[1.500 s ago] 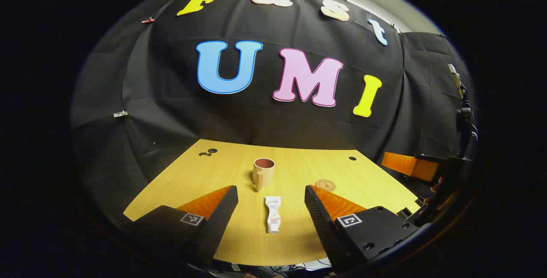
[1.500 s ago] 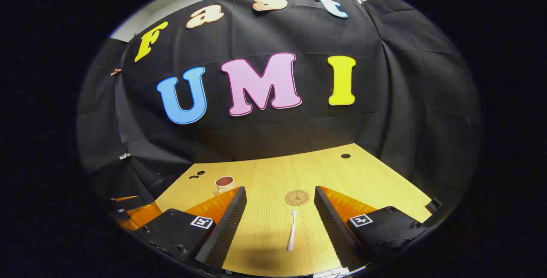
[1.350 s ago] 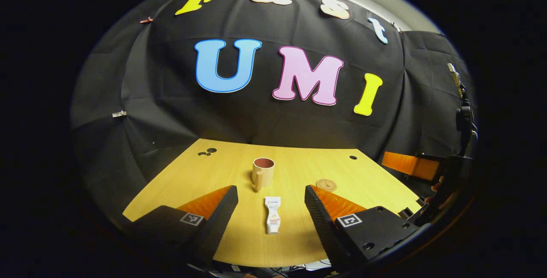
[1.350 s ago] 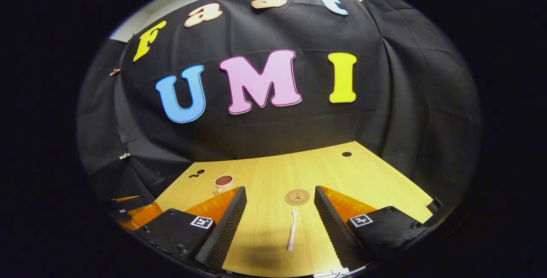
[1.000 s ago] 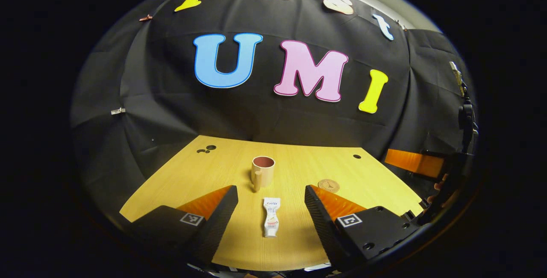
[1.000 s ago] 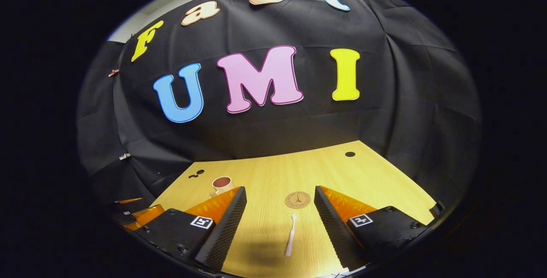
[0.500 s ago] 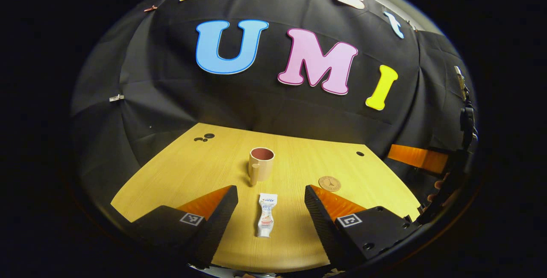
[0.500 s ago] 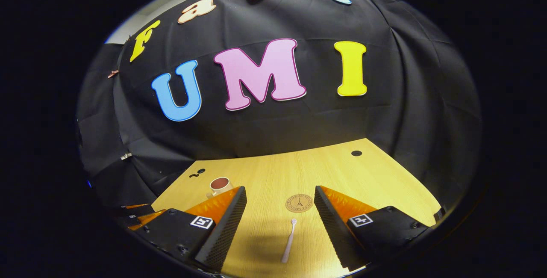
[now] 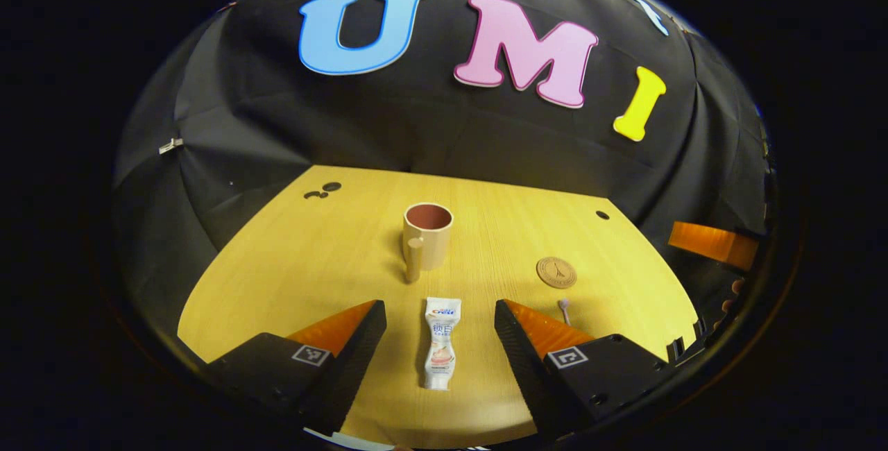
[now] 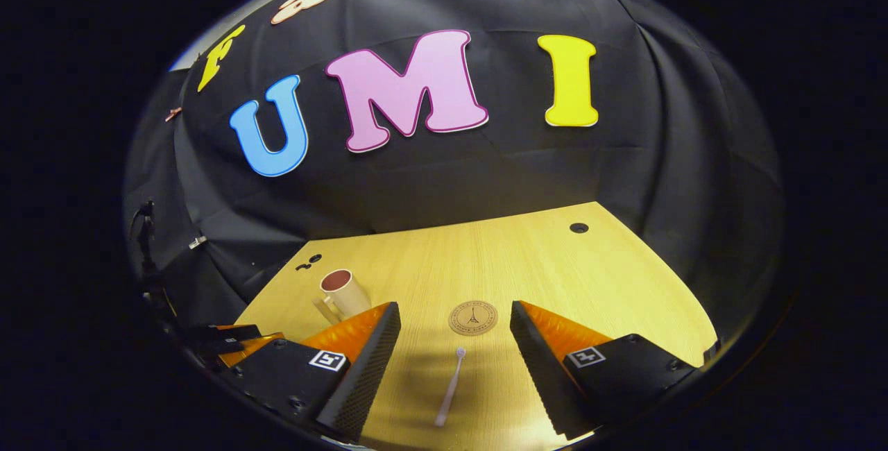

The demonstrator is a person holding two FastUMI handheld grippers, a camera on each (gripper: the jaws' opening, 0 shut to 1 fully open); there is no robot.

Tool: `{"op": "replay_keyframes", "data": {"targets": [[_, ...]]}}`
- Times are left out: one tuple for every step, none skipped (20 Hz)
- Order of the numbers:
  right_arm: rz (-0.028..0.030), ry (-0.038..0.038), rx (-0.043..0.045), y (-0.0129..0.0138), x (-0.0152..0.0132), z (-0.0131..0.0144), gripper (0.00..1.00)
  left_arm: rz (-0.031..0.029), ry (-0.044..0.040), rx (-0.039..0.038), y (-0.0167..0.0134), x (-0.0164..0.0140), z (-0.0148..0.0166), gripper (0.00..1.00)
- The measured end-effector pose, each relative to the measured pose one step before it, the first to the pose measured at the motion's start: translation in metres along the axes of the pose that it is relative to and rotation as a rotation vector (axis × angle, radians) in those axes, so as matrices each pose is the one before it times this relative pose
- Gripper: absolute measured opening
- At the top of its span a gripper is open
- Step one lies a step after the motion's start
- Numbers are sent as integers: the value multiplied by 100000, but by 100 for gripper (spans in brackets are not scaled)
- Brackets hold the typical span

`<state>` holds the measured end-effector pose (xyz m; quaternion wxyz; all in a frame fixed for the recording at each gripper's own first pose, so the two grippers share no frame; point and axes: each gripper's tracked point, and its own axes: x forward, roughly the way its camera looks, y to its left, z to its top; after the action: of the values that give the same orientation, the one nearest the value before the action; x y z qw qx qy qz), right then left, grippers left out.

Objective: Put the toothbrush and toothpaste on the desktop into the cup, then pick up the cup and place it on the coaster on the desktop.

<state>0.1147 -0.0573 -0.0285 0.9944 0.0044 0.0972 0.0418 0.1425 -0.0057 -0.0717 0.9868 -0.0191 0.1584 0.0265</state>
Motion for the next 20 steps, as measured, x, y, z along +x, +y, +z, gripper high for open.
{"op": "replay_keyframes", "data": {"targets": [[509,1263,-299,-294,450,-244,98,164,3070,278,-159,1111,-712,98],[653,1266,-173,-260,438,-280,98,-108,3008,424,-186,911,-552,98],[473,1042,-275,-277,470,-295,98,303,3099,692,-69,986,-601,98],[399,1914,172,-406,478,-469,98,379,2617,471,-17,988,-473,98],[712,2150,801,-260,388,-485,98,-219,3252,160,-246,895,-568,98],[469,1771,833,-173,615,-319,98,112,2929,-96,-155,822,-502,98],[265,1580,511,-230,464,-284,98,295,2772,222,-33,1092,-585,98],[116,879,-64,-237,360,-283,99,609,2746,456,10,992,-389,98],[-118,1322,-105,-335,356,-410,98,572,3061,537,31,943,-486,98],[629,1680,504,-177,292,-500,98,723,2452,517,103,755,-352,98],[748,1670,709,-45,230,-544,98,728,3026,688,89,845,-480,98],[626,1647,707,-97,284,-474,99,883,2679,686,162,717,-473,98],[426,1318,633,-42,417,-378,98,799,2920,413,106,661,-574,97],[7,1105,414,-57,289,-370,98,1310,2611,93,242,592,-367,96],[119,1233,561,-143,214,-432,98,1203,1710,47,244,366,-259,95],[207,1234,590,-22,96,-482,98,1256,1700,176,169,248,-222,93],[260,1612,655,39,92,-518,98,735,1207,420,94,224,-328,92],[745,2002,662,124,69,-530,98,905,1816,703,151,227,-380,91],[258,1614,824,90,-10,-507,98,-499,2257,657,-15,259,-561,90],[-233,862,891,37,16,-183,98,-201,731,215,-172,-239,-352,89]]}}
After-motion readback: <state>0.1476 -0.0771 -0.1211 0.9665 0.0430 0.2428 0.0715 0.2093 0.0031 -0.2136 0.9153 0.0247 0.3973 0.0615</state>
